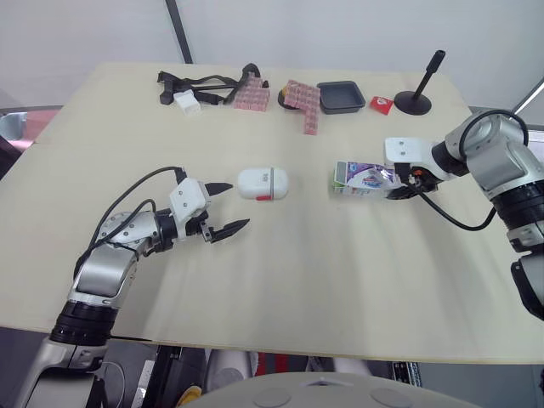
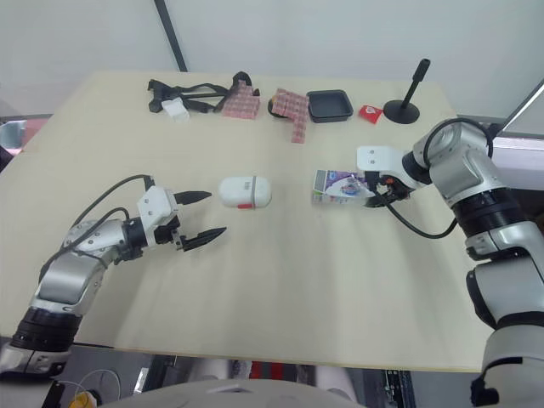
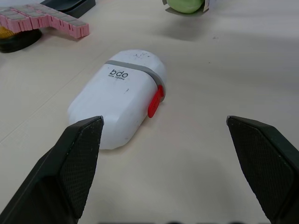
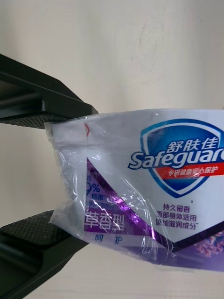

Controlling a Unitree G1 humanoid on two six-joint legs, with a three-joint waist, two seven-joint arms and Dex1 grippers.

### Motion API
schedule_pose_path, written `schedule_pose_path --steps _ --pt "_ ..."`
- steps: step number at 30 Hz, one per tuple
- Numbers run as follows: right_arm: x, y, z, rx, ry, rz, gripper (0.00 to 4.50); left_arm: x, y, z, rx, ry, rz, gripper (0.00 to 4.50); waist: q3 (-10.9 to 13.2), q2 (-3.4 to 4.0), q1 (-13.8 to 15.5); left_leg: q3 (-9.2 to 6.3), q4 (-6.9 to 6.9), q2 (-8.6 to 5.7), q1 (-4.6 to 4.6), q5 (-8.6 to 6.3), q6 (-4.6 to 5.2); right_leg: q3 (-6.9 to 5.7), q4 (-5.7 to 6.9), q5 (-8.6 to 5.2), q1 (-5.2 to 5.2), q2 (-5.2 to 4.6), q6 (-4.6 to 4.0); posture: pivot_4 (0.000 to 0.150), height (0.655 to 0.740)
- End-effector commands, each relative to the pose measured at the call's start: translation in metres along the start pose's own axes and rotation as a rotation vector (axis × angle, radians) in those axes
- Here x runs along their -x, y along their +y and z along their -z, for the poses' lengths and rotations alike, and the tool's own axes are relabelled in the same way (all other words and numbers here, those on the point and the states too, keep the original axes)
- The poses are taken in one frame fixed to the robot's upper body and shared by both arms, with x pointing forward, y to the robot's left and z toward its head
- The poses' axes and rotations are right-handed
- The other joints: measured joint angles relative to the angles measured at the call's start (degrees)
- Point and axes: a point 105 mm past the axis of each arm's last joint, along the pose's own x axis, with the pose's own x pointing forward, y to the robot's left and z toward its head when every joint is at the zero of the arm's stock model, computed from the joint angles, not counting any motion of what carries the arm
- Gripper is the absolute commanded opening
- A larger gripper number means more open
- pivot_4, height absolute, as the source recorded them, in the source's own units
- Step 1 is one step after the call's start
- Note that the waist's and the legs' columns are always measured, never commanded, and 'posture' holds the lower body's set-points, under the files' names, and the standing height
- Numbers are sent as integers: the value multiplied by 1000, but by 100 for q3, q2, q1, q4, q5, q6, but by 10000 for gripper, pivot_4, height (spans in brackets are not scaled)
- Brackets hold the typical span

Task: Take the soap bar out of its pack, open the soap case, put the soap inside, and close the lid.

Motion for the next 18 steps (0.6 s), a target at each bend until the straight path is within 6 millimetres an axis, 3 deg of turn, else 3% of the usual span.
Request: schedule_pose_path --steps 1,5,9,12,15,18 --pt "5 2 6 60 70 6 23940 0 3 -10 -48 -25 1 45000 0 0 7 0 0 0 0 0 0 0 0 0 0 0 0 1500 7400" --pt "5 -5 15 76 144 38 23940 -1 4 -11 -50 -29 -1 45000 1 1 3 0 0 -1 -1 0 0 0 -1 0 0 -1 0 1500 7400" --pt "6 1 18 125 183 1 23940 -2 3 -10 -49 -30 2 45000 1 2 0 0 0 -1 -2 0 0 0 -1 0 -1 1 0 1500 7400" --pt "8 -5 21 93 185 21 23940 -2 2 -9 -47 -28 -1 45000 1 2 -10 0 0 0 -2 0 0 0 -1 0 -1 1 0 1500 7400" --pt "9 7 19 106 162 -33 23940 -2 2 -9 -46 -29 -5 45000 1 2 -8 0 0 0 -3 0 0 1 1 0 0 1 0 1500 7400" --pt "12 0 22 82 172 10 23940 -2 3 -9 -47 -28 -7 45000 1 2 -7 0 0 0 -3 0 1 0 0 0 0 1 0 1500 7400"
